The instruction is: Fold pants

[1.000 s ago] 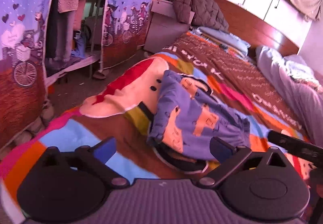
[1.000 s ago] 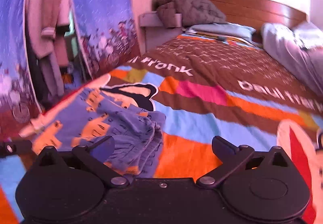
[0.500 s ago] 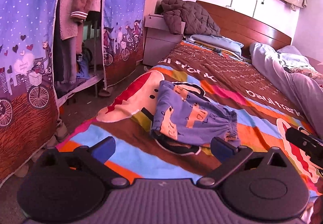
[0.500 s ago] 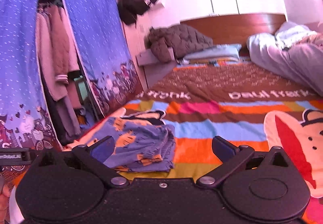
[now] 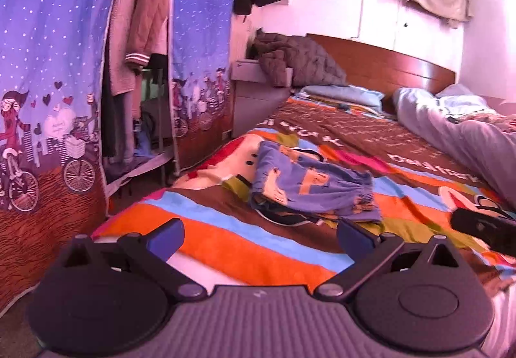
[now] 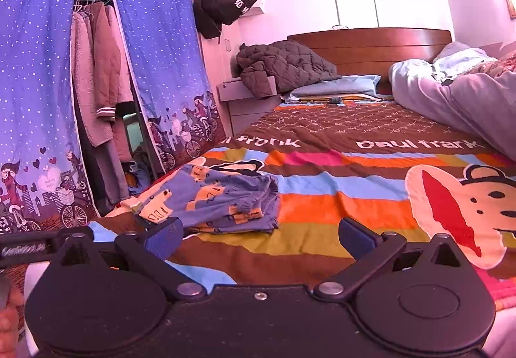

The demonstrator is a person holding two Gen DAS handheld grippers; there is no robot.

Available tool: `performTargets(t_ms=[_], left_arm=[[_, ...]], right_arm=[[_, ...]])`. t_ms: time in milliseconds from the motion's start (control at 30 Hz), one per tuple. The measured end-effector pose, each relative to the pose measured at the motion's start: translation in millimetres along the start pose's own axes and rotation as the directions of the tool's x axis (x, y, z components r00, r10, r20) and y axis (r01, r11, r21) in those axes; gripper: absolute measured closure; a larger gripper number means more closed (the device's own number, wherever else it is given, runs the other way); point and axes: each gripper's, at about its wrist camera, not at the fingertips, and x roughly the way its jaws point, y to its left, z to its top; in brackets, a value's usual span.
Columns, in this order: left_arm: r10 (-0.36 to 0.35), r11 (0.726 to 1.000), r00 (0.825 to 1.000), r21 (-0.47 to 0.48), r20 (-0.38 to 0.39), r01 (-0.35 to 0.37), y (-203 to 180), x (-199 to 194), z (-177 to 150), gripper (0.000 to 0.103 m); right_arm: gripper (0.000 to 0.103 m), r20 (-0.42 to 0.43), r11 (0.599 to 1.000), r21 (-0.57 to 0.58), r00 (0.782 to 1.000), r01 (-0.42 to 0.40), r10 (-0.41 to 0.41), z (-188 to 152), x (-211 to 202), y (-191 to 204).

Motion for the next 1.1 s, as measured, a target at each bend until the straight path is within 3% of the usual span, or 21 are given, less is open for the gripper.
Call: performTargets(t_ms=[267,700,1100], left_arm=[[-0.016,1.000,1.000,0.010,0.014,0.016,-3.5,0.2,-7.9,0.000],[-0.014,1.000,1.000,0.008,0.010,0.013,0.0,2.6,-16.2,0.000],[-0.021,1.000,1.000,-0.017,0.009,0.021,2.5,1.3,-16.4,0.000]], right_arm=[[0.001,-0.008,0.999,0.029,0.999,0.031,-0.031,-7.5,7.2,-3.9],[0.001,-0.012,0.998,-0.048,1.000,0.028,-0.029,-15.5,17.5,12.9],[0.001,-0.019,0.998,-0.042,0.999,0.038,-0.039,-18.3,18.7,10.5]])
